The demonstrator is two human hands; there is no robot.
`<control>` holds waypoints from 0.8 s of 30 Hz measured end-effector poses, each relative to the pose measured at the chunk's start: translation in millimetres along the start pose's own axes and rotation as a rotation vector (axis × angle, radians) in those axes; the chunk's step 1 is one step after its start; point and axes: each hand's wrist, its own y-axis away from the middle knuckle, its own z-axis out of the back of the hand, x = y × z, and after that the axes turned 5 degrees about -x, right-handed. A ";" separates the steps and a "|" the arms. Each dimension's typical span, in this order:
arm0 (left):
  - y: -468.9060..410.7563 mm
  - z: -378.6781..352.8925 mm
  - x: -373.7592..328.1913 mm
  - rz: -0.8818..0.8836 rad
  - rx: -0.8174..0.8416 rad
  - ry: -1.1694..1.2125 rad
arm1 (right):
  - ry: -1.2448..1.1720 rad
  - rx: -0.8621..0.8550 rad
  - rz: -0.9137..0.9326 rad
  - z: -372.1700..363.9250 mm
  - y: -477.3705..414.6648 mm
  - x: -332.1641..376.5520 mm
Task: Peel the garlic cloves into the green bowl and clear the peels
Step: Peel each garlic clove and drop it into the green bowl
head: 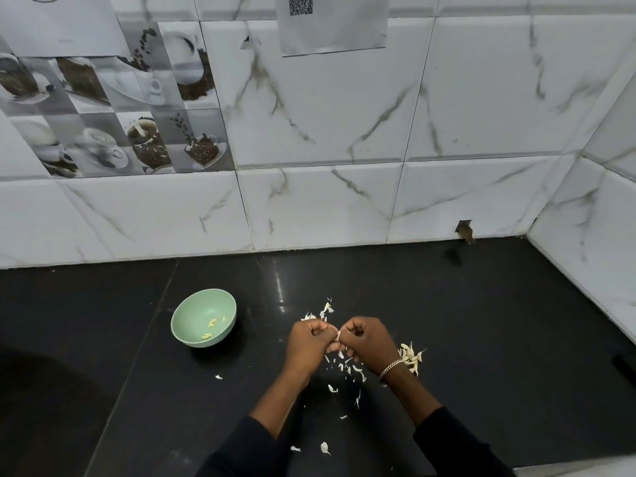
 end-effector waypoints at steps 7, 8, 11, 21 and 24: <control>4.3 -1.4 -1.3 0.049 -0.042 0.106 | -0.070 -0.038 -0.053 -1.4 3.2 -0.3; 5.1 -1.7 -1.7 0.050 -0.053 0.108 | -0.066 -0.038 -0.056 -1.1 4.0 -0.9; 3.9 0.9 -2.3 0.064 -0.097 0.136 | -0.057 -0.051 -0.070 3.1 2.0 -5.8; 4.9 2.8 -2.2 0.055 -0.057 0.114 | 0.198 -0.097 -0.152 3.4 -12.2 -31.2; 4.0 1.0 -1.8 0.006 -0.078 0.031 | 0.133 -0.097 -0.152 1.8 -16.7 -33.5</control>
